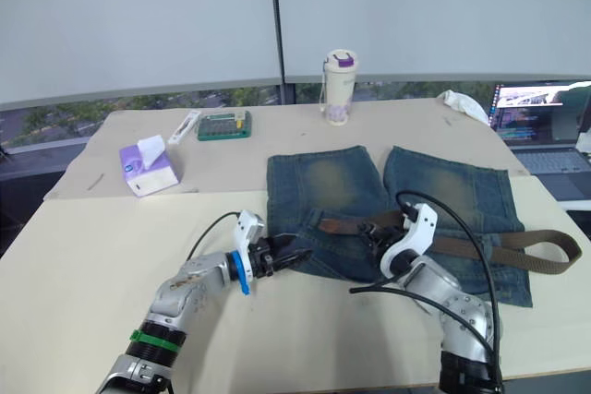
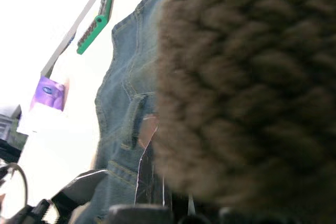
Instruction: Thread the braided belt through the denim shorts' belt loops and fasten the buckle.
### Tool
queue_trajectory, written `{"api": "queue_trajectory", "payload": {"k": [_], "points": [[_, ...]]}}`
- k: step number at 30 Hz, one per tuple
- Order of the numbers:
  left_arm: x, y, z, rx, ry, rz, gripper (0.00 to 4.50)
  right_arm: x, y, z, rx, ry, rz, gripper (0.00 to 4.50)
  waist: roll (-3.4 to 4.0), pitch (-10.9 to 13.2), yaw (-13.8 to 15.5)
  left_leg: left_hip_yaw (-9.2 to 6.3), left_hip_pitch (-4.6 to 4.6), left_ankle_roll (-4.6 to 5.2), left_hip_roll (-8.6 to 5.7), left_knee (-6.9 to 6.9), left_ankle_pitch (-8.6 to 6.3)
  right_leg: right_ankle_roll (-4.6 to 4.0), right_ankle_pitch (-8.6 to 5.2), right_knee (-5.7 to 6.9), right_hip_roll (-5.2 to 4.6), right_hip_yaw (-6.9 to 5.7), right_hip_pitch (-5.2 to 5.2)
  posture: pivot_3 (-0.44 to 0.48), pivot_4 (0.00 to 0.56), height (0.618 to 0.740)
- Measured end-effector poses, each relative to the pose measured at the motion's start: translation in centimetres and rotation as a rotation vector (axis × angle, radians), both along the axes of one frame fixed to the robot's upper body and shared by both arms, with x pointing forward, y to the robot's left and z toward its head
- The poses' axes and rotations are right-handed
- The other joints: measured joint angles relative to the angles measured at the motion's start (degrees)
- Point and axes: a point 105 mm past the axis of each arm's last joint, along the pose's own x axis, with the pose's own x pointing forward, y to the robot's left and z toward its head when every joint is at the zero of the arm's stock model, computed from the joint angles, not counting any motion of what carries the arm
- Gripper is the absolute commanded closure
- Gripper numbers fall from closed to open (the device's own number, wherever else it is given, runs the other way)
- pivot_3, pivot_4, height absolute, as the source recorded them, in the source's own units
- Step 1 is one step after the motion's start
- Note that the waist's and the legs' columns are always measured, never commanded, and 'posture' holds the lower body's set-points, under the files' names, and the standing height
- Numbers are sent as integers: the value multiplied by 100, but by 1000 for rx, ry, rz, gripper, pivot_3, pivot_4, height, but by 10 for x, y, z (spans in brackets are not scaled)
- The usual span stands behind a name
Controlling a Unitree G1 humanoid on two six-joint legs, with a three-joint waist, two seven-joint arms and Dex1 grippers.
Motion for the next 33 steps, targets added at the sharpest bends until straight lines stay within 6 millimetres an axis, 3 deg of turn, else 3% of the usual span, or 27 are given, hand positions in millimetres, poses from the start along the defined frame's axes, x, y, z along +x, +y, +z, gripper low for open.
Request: {"api": "queue_trajectory", "payload": {"k": [8,12,18,22,27,33], "points": [[0,0,-4,8,9,-1,1001,-7,21,10,88,57,-19,4500,0,0,7,0,-1,0,-5,-3,1,0,0,-2,-2,0,-1,0,150,740],[0,-1,-3,4,10,-1,1001,-3,18,14,82,63,-58,4500,1,0,8,-1,0,0,-5,-3,1,0,0,-1,2,-3,-1,0,150,740],[1,-2,-2,-7,9,9,1001,4,10,-3,41,111,-127,4500,2,-1,6,1,1,0,-6,-3,1,1,0,0,5,-4,-1,0,150,740],[1,-1,-2,-8,8,13,1001,13,10,1,63,93,-155,4500,2,-1,-1,2,2,0,-6,-3,2,1,0,0,5,-4,0,0,150,740],[2,0,-1,-9,7,16,1001,22,27,8,100,63,-119,4500,4,-2,-9,1,3,0,-5,-5,2,0,0,0,7,-5,-1,0,150,740],[5,3,0,-18,4,33,1001,26,43,-7,11,86,-68,4500,5,-2,-11,1,4,-1,-6,-5,2,0,0,1,7,-5,-2,0,150,740]]}}
